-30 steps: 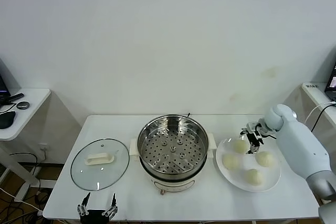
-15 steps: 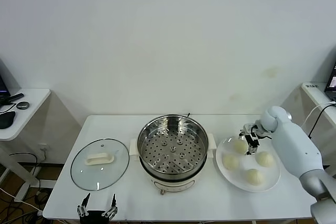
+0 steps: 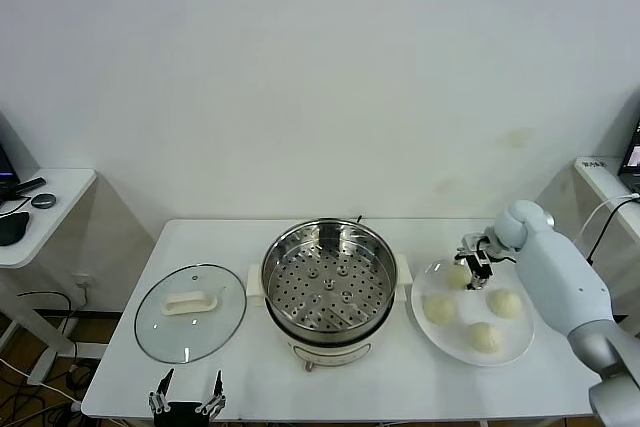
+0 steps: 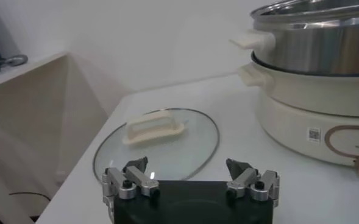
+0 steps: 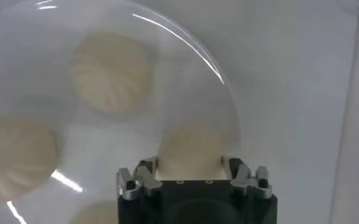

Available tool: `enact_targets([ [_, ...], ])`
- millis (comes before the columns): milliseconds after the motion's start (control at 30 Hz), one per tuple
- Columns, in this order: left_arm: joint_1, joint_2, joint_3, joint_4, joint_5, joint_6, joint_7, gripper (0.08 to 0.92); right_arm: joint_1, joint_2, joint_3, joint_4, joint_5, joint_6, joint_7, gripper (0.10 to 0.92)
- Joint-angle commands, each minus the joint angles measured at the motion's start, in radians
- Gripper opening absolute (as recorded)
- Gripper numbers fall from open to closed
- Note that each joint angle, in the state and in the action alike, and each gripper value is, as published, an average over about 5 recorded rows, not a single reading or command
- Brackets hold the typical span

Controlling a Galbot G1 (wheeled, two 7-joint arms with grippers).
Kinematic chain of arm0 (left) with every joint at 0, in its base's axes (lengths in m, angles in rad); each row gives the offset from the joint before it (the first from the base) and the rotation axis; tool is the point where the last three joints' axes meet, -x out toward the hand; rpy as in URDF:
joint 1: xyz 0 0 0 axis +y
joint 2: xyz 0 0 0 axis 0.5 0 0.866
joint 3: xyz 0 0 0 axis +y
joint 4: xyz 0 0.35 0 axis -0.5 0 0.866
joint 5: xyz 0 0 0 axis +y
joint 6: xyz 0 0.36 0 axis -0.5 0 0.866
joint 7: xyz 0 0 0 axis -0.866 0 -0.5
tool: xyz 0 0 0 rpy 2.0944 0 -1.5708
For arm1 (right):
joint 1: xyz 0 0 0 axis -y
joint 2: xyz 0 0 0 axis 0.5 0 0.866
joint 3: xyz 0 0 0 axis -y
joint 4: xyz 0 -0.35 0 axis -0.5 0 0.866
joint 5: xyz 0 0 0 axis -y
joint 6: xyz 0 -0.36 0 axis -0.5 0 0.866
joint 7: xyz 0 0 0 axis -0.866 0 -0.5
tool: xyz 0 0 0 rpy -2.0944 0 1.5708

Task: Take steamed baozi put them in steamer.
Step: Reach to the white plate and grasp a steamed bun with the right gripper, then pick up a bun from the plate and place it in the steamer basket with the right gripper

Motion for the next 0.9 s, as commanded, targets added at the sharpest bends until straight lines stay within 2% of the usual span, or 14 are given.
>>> enact_targets([
  [33,-0.003,0.005,-0.001,-0.003,0.000,0.001,0.000,0.823,0.002,-0.002,-0.001,0.006,0.006,0.002,-0.006,0.558],
  [300,0.000,0.002,0.008,-0.011,0.001,0.000,-0.008,0.823,0.017,-0.057,-0.029,0.074,0.094,-0.015,-0.047,0.453],
  [567,-0.001,-0.001,0.016,-0.038,0.016,-0.001,-0.017,0.823,0.242,-0.120,-0.260,0.193,0.380,-0.028,-0.109,0.441],
  [633,-0.002,-0.001,0.013,-0.043,0.016,-0.002,-0.022,0.823,0.353,-0.105,-0.346,0.182,0.487,0.006,-0.124,0.442],
  [767,-0.007,0.000,0.007,-0.052,0.014,-0.004,-0.031,0.823,0.565,-0.027,-0.558,0.133,0.723,0.193,-0.136,0.447],
  [900,-0.012,0.000,0.003,-0.050,0.012,-0.007,-0.036,0.823,0.681,0.072,-0.704,0.166,0.779,0.309,-0.142,0.450],
])
